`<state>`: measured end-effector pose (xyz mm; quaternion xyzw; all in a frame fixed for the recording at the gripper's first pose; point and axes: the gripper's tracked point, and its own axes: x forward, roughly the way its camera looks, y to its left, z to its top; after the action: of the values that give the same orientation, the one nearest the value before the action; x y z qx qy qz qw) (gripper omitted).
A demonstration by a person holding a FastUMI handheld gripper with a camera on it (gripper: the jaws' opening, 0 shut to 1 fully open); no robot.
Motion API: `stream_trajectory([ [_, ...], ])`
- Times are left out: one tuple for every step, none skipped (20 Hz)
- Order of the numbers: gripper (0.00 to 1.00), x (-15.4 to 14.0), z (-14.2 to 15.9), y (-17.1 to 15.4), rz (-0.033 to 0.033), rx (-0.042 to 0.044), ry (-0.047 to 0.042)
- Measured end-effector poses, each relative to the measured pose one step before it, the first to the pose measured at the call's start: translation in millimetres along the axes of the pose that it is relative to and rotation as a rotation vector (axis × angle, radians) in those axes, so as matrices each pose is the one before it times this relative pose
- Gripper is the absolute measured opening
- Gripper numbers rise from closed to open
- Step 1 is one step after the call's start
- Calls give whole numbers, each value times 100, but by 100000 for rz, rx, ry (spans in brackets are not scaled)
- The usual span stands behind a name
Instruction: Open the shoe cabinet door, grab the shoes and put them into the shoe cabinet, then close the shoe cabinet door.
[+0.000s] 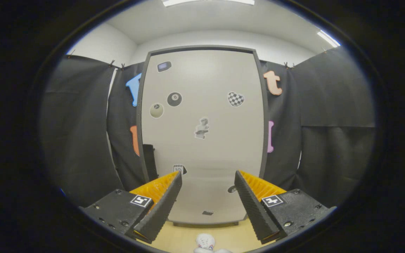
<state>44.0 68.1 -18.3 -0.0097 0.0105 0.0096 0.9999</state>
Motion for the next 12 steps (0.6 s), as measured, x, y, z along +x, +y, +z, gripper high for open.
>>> stream_trajectory([
  [99,732,-351,1250,1314,168,387],
  [99,772,-423,1268,1314,-194,636],
  [99,673,-340,1199,1313,-370,729],
  [99,576,-290,1066,1485,-43,198],
  [99,843,-332,1234,1271,-90,12],
  [99,715,-264,1001,1054,-71,7],
  [99,682,-181,869,996,-332,-132],
  [99,714,-359,915,965,-375,751],
  [99,867,-193,873,994,528,421],
  [99,841,-207,749,885,630,616],
  [99,890,-292,575,730,223,523],
  [99,827,-190,446,-271,-397,94],
])
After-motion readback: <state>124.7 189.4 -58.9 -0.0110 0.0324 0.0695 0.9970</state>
